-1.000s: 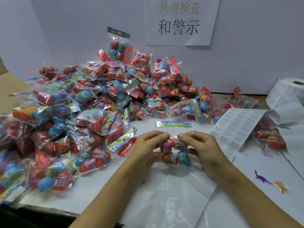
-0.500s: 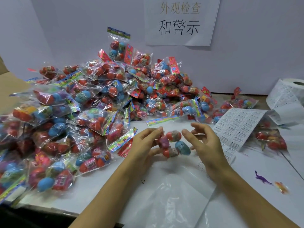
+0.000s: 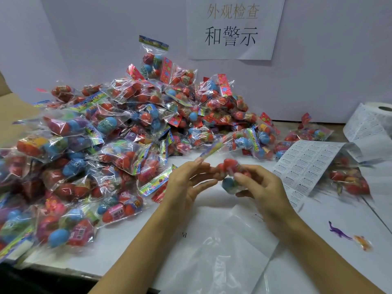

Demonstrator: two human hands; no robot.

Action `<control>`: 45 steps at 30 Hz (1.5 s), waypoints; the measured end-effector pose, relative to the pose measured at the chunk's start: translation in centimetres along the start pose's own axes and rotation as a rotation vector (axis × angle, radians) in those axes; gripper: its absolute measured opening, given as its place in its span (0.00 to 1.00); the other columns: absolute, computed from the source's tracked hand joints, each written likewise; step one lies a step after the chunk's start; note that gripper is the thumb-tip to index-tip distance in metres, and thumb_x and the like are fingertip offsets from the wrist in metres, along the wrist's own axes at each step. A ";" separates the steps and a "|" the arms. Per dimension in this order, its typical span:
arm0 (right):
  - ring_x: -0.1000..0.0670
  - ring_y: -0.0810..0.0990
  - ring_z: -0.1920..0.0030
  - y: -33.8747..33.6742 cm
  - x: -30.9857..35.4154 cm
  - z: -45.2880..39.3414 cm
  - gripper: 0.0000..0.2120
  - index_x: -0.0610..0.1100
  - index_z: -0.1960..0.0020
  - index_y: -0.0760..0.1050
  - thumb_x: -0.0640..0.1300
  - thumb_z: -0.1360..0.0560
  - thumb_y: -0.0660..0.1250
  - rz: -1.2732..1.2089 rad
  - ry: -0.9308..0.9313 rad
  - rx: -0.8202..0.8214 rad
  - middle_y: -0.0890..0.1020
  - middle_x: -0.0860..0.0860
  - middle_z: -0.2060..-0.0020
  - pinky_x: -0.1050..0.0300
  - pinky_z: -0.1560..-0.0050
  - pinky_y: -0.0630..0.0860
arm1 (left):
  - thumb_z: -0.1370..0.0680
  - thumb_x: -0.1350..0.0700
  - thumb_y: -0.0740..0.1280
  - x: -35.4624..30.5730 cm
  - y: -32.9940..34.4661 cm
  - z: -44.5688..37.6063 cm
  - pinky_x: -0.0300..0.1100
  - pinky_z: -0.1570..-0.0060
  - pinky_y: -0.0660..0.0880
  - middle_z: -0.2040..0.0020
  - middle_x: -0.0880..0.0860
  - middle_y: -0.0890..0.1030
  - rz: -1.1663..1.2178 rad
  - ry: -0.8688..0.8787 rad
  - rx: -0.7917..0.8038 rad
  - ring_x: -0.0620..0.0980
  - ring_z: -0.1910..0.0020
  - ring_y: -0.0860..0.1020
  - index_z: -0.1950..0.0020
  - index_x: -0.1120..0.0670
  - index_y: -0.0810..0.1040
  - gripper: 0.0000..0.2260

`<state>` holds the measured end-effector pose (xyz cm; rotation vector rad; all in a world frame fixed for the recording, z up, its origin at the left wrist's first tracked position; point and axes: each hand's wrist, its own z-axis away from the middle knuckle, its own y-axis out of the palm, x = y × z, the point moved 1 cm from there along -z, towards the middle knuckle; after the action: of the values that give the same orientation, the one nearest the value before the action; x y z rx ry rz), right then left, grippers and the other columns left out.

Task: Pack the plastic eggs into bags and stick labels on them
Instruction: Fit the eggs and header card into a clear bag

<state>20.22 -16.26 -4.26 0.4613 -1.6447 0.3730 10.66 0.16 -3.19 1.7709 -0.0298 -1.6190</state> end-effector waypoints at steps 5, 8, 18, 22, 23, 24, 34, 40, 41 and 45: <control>0.50 0.83 0.62 -0.2 0.9 -0.3 0.07 0.43 0.56 0.87 0.45 0.30 0.72 -0.368 0.209 0.022 0.84 0.44 0.61 0.57 0.62 0.82 | 0.24 0.57 0.75 0.5 -0.9 -0.5 0.41 0.61 0.80 0.55 0.56 0.83 -0.207 0.070 -0.144 0.49 0.59 0.83 0.49 0.59 0.80 0.08; 0.51 0.84 0.60 0.0 1.0 -0.4 0.13 0.40 0.51 0.86 0.46 0.30 0.71 -0.491 0.270 0.057 0.85 0.41 0.56 0.57 0.61 0.82 | 0.31 0.54 0.79 1.1 -0.4 -0.2 0.45 0.56 0.82 0.49 0.59 0.83 -0.194 -0.023 -0.005 0.53 0.55 0.85 0.39 0.57 0.78 0.23; 0.48 0.84 0.48 0.3 0.9 0.1 0.19 0.44 0.46 0.86 0.53 0.32 0.74 -0.255 0.200 0.117 0.87 0.44 0.48 0.56 0.55 0.82 | 0.32 0.62 0.80 1.6 -0.4 -0.1 0.48 0.51 0.83 0.51 0.63 0.86 -0.157 0.019 0.108 0.64 0.52 0.86 0.43 0.60 0.80 0.19; 0.50 0.85 0.54 0.5 0.9 0.3 0.15 0.47 0.50 0.88 0.53 0.34 0.75 -0.195 0.172 0.064 0.87 0.46 0.54 0.60 0.61 0.80 | 0.32 0.60 0.80 1.5 -0.5 -0.1 0.48 0.51 0.83 0.51 0.63 0.86 -0.177 -0.019 0.127 0.65 0.50 0.86 0.42 0.60 0.77 0.22; 0.50 0.85 0.54 0.4 0.9 0.3 0.16 0.47 0.50 0.88 0.54 0.34 0.75 -0.207 0.175 0.059 0.87 0.46 0.54 0.61 0.61 0.80 | 0.32 0.60 0.80 1.4 -0.4 -0.1 0.48 0.52 0.83 0.51 0.63 0.86 -0.187 -0.040 0.147 0.65 0.49 0.85 0.41 0.60 0.76 0.23; 0.50 0.85 0.54 0.4 1.1 0.2 0.16 0.46 0.50 0.87 0.54 0.34 0.75 -0.224 0.183 0.057 0.87 0.45 0.54 0.60 0.61 0.80 | 0.33 0.58 0.81 1.4 -0.2 0.0 0.48 0.52 0.83 0.50 0.63 0.86 -0.184 -0.067 0.165 0.65 0.48 0.85 0.41 0.60 0.74 0.25; 0.45 0.85 0.53 -0.1 1.0 -0.2 0.14 0.45 0.49 0.86 0.51 0.30 0.71 -0.287 0.186 0.084 0.87 0.43 0.53 0.50 0.54 0.79 | 0.29 0.34 0.71 0.0 0.3 0.2 0.54 0.45 0.80 0.39 0.57 0.84 -0.087 -0.079 -0.024 0.56 0.41 0.83 0.33 0.53 0.77 0.32; 0.44 0.78 0.58 0.1 0.6 0.1 0.26 0.38 0.52 0.85 0.61 0.34 0.75 -0.087 0.167 0.191 0.84 0.35 0.55 0.52 0.57 0.71 | 0.26 0.34 0.67 -0.6 -0.1 0.4 0.40 0.68 0.79 0.54 0.56 0.86 -0.181 -0.153 0.107 0.50 0.63 0.83 0.44 0.58 0.82 0.27; 0.44 0.78 0.59 0.2 0.5 0.1 0.25 0.38 0.55 0.85 0.61 0.35 0.76 -0.071 0.153 0.191 0.84 0.36 0.58 0.55 0.59 0.72 | 0.26 0.36 0.69 -0.3 0.0 0.4 0.40 0.69 0.77 0.56 0.54 0.85 -0.244 -0.167 0.147 0.50 0.63 0.82 0.45 0.57 0.82 0.25; 0.46 0.82 0.60 0.2 0.5 0.0 0.22 0.40 0.57 0.85 0.59 0.37 0.79 -0.053 0.117 0.178 0.84 0.37 0.60 0.57 0.59 0.79 | 0.26 0.49 0.76 1.0 0.1 0.9 0.47 0.60 0.80 0.53 0.54 0.85 -0.390 -0.132 0.301 0.53 0.53 0.84 0.49 0.53 0.86 0.10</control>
<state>20.07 -16.15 -3.78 0.6042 -1.4890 0.5003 10.17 -0.81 -3.94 1.9821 0.0128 -2.1008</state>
